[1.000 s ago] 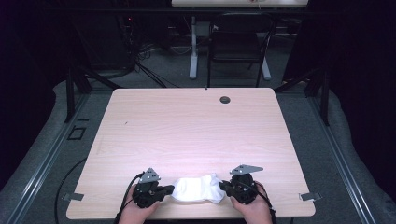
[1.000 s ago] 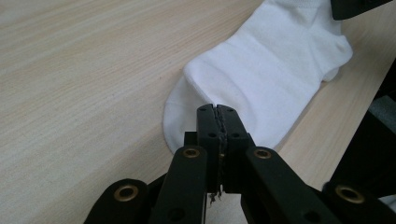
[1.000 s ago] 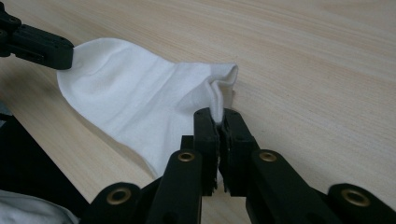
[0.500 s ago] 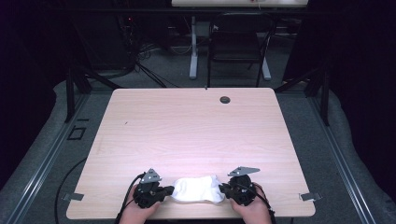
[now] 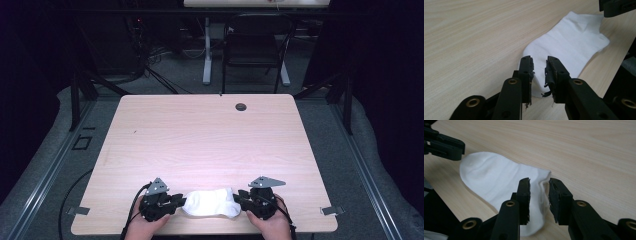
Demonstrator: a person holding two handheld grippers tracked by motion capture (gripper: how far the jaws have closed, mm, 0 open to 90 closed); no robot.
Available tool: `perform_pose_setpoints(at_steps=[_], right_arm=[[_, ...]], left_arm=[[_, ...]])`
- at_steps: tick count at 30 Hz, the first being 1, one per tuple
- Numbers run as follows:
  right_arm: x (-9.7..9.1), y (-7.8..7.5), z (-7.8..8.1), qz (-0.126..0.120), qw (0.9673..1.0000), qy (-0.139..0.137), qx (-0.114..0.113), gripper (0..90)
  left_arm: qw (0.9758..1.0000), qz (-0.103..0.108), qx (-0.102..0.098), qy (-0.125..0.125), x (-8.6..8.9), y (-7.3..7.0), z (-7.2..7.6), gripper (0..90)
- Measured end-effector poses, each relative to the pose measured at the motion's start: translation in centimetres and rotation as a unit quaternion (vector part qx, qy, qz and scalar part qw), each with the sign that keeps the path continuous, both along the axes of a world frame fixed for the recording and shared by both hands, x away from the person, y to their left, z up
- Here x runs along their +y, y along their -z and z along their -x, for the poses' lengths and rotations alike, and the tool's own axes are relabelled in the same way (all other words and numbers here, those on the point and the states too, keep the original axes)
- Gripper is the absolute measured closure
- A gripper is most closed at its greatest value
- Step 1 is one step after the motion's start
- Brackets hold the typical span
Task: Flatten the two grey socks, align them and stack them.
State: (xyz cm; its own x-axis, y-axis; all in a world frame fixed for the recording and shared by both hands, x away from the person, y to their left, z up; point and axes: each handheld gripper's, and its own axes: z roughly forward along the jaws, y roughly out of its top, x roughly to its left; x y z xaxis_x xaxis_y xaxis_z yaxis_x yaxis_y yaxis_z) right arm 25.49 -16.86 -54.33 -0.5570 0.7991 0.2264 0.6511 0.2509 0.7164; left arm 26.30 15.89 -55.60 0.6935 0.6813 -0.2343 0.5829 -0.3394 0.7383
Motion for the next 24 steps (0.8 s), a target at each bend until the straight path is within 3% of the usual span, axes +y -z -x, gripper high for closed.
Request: perform_pose_setpoints(at_steps=[3,6,10,15,20,24], right_arm=[[0.5,-0.1,0.2,-0.006,0.9997,-0.018,-0.017,69.3],[1.4,0.2,0.3,0.009,0.9992,-0.033,-0.022,69.0],[2.1,0.5,0.3,0.034,0.9977,-0.055,-0.022,68.6],[2.4,1.2,0.0,0.040,0.9973,-0.060,-0.012,67.8],[2.2,2.1,-0.3,0.054,0.9967,-0.060,-0.002,65.9],[2.2,2.6,-0.2,0.066,0.9956,-0.067,-0.005,62.8]], left_arm=[[1.0000,0.004,-0.002,0.005,-0.1,0.0,-0.1,70.9],[0.9999,0.006,0.001,0.010,-0.5,0.1,-0.2,67.7],[0.9996,-0.009,0.003,0.027,-1.3,0.5,-0.2,66.0],[0.9989,-0.028,0.008,0.036,-1.7,1.1,-0.3,62.3],[0.9987,-0.031,0.021,0.035,-1.6,1.7,-0.4,60.0],[0.9986,-0.032,0.016,0.038,-1.5,1.8,-0.3,59.0]])
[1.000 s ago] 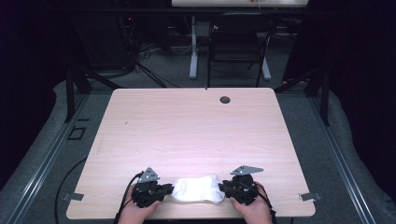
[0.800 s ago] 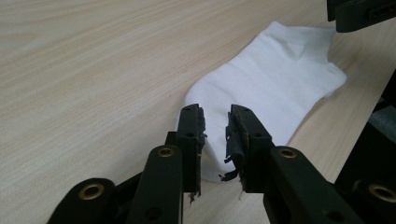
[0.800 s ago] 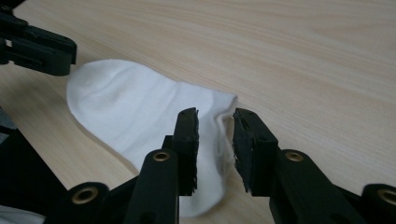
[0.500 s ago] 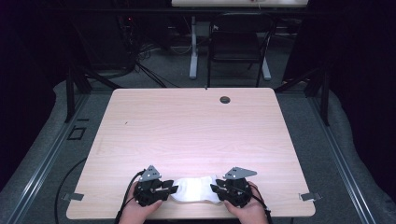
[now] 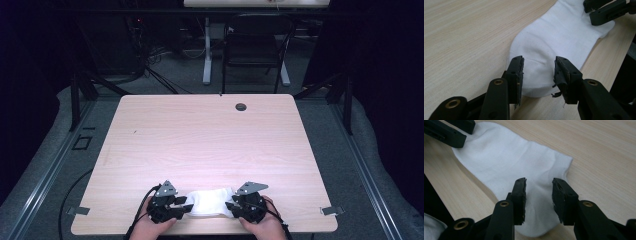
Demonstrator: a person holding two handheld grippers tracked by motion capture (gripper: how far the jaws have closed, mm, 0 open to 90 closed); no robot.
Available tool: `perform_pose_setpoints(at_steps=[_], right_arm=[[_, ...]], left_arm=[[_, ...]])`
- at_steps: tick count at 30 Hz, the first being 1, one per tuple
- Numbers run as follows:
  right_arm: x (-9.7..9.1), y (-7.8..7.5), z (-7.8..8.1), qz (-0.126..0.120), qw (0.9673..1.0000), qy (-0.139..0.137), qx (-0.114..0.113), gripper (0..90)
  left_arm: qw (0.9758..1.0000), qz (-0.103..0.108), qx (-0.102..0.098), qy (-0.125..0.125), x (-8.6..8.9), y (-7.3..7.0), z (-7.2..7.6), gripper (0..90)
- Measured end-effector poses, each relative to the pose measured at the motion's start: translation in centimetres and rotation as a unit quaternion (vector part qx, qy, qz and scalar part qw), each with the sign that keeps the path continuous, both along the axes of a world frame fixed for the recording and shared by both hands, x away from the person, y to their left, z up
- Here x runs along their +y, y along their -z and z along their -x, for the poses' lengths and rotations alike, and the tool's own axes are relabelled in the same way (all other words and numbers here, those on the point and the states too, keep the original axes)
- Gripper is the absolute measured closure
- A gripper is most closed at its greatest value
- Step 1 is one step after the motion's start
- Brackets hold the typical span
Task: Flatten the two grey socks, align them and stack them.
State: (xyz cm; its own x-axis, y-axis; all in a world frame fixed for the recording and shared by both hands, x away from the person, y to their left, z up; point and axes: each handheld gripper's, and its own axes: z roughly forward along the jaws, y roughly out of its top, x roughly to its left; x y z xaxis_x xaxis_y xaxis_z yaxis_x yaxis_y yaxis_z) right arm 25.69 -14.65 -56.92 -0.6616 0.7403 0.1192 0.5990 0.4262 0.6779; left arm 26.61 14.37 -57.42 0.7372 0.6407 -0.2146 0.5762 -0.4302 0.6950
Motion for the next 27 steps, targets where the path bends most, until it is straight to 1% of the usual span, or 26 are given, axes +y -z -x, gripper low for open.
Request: perform_pose_setpoints(at_steps=[4,6,9,11,13,15,16,19,23,24,25,26,27], right_arm=[[0.01,0.21,0.08,0.001,1.0000,-0.007,-0.003,61.1],[0.03,0.23,0.16,0.003,1.0000,-0.008,0.000,60.9],[0.05,0.32,0.22,0.003,0.9999,-0.011,-0.003,61.8],[0.06,0.25,0.27,0.014,0.9998,-0.016,-0.002,62.9],[0.14,0.29,0.24,0.015,0.9997,-0.016,-0.004,63.6],[0.18,0.28,0.21,0.018,0.9997,-0.015,-0.004,64.1],[0.24,0.32,0.19,0.015,0.9998,-0.013,-0.005,64.1],[0.36,0.39,0.12,0.013,0.9998,-0.008,-0.009,64.0],[0.45,0.39,-0.10,0.012,0.9999,-0.004,-0.008,63.9],[0.48,0.41,-0.21,0.011,0.9999,-0.004,-0.009,63.9],[0.49,0.36,-0.34,0.014,0.9999,-0.005,-0.008,63.8],[0.59,0.45,-0.47,0.009,0.9999,-0.001,-0.010,63.9],[0.60,0.43,-0.56,0.010,0.9999,-0.003,-0.009,63.8]], left_arm=[[1.0000,0.001,-0.003,0.001,0.06,0.22,0.12,58.5],[1.0000,0.000,-0.007,0.001,0.01,0.29,0.20,58.4],[0.9999,-0.003,-0.015,0.002,-0.07,0.38,0.31,58.5],[0.9999,-0.005,-0.016,0.002,-0.06,0.37,0.36,58.6],[0.9998,-0.004,-0.018,0.002,-0.05,0.42,0.38,58.6],[0.9998,-0.004,-0.018,0.003,-0.01,0.43,0.34,58.7],[0.9998,-0.004,-0.018,0.003,0.01,0.43,0.30,58.7],[0.9998,-0.002,-0.017,-0.003,0.03,0.45,0.15,58.6],[0.9998,0.000,-0.017,-0.007,0.15,0.45,-0.07,58.4],[0.9998,0.001,-0.019,-0.012,0.14,0.49,-0.12,58.4],[0.9998,-0.001,-0.018,-0.013,0.21,0.45,-0.24,58.4],[0.9997,-0.003,-0.020,-0.012,0.28,0.45,-0.36,58.4],[0.9997,-0.001,-0.020,-0.016,0.31,0.47,-0.48,58.4]])
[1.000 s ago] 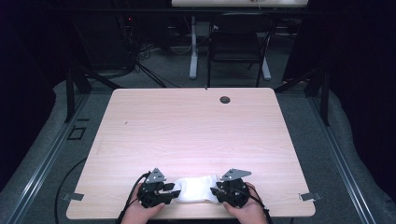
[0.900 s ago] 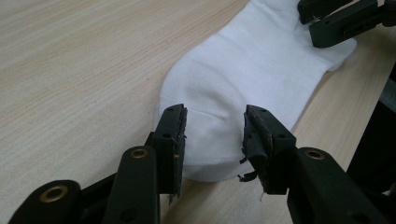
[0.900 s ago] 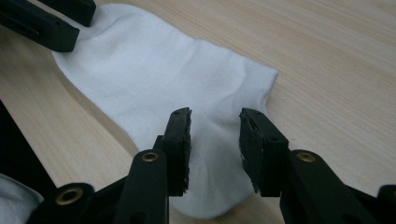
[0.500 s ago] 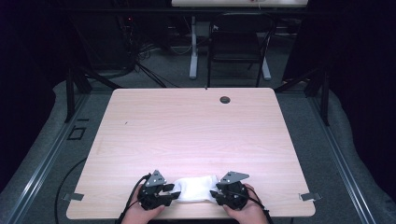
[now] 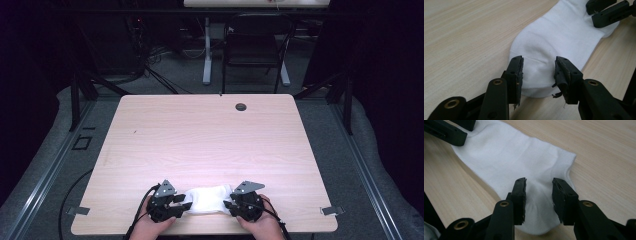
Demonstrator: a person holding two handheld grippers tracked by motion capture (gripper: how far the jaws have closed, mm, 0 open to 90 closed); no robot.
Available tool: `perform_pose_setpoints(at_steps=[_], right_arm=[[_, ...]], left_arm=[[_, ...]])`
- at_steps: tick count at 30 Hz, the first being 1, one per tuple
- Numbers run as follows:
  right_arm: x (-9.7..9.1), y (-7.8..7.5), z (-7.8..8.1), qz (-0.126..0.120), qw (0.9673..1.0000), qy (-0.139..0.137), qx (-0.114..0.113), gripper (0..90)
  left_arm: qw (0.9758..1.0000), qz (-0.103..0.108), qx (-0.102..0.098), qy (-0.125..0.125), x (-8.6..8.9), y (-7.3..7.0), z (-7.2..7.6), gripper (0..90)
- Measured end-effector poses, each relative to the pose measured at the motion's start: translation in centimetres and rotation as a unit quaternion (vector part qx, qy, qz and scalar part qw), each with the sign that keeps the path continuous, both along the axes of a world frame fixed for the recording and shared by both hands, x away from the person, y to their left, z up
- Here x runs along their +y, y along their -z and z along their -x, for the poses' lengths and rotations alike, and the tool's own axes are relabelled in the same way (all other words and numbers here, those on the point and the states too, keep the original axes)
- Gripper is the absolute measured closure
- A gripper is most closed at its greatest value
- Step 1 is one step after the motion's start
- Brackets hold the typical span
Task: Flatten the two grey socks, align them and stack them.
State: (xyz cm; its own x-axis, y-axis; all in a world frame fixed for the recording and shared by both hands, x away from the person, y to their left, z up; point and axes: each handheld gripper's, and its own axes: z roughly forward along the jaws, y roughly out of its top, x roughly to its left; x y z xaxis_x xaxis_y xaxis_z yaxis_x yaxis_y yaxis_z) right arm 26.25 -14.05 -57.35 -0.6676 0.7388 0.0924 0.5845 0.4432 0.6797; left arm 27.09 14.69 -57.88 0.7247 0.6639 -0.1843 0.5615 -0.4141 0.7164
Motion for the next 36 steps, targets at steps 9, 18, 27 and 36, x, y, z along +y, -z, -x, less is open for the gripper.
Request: perform_pose_setpoints(at_steps=[9,18,27,36], right_arm=[[0.3,0.1,-0.6,-0.008,1.0000,0.002,-0.002,63.7],[0.4,0.2,-1.5,-0.017,0.9998,0.004,-0.008,63.5],[0.4,0.4,-2.0,-0.031,0.9994,0.009,-0.009,62.9],[-0.1,-0.8,-1.7,-0.050,0.9981,0.016,-0.032,54.2]], left_arm=[[0.9999,0.006,-0.003,-0.012,0.5,0.1,-0.9,58.2],[0.9996,0.011,-0.006,-0.026,0.7,0.2,-1.6,58.0],[0.9995,0.015,-0.009,-0.025,0.9,0.2,-1.7,54.6],[0.9982,0.030,-0.018,-0.049,2.1,-0.5,-1.6,44.9]])
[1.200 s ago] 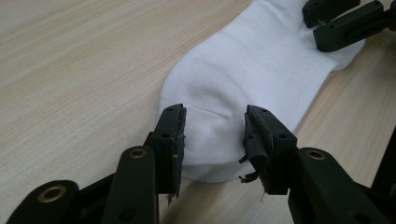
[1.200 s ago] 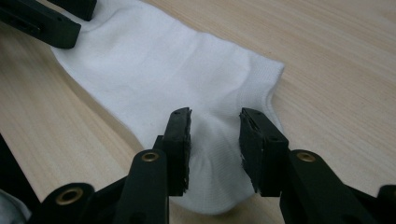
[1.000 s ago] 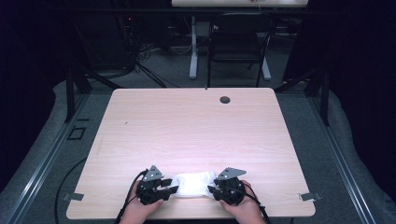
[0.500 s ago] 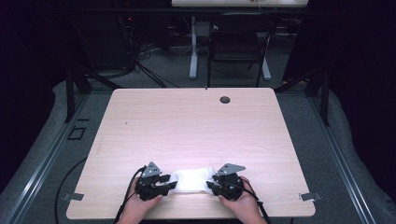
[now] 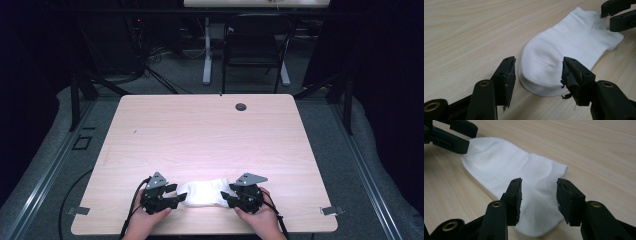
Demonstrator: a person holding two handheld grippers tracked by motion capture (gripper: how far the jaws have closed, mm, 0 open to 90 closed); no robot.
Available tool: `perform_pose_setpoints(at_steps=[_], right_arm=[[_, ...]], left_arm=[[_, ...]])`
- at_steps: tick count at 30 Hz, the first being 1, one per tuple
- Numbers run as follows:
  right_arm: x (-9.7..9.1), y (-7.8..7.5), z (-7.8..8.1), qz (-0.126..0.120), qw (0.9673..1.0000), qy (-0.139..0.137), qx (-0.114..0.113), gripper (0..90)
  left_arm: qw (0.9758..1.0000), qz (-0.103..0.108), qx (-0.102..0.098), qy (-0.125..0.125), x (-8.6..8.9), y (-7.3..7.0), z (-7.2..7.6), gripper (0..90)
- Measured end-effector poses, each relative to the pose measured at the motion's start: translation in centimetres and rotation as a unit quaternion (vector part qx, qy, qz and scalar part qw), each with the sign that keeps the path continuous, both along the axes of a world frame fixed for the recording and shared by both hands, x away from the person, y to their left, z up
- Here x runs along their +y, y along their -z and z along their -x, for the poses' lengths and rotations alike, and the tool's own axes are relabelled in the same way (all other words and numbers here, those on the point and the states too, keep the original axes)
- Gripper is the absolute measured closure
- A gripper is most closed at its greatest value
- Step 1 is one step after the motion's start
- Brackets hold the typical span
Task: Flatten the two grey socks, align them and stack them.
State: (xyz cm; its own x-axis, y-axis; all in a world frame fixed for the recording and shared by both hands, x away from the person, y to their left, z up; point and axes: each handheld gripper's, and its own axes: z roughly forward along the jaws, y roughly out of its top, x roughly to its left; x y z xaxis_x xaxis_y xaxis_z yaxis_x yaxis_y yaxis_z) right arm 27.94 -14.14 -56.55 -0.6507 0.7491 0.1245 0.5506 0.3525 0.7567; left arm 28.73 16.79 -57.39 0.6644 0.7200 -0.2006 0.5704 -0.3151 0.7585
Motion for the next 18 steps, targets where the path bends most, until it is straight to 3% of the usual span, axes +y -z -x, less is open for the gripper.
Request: perform_pose_setpoints(at_steps=[10,18], right_arm=[[-1.1,-0.6,0.1,-0.022,0.9993,0.013,-0.025,41.8],[-2.6,-0.8,-0.1,-0.031,0.9986,0.036,-0.021,38.1]], left_arm=[[0.9992,0.022,-0.017,-0.030,2.2,-1.1,0.1,40.4],[0.9982,0.013,-0.018,-0.056,4.0,-1.2,-0.5,36.4]])
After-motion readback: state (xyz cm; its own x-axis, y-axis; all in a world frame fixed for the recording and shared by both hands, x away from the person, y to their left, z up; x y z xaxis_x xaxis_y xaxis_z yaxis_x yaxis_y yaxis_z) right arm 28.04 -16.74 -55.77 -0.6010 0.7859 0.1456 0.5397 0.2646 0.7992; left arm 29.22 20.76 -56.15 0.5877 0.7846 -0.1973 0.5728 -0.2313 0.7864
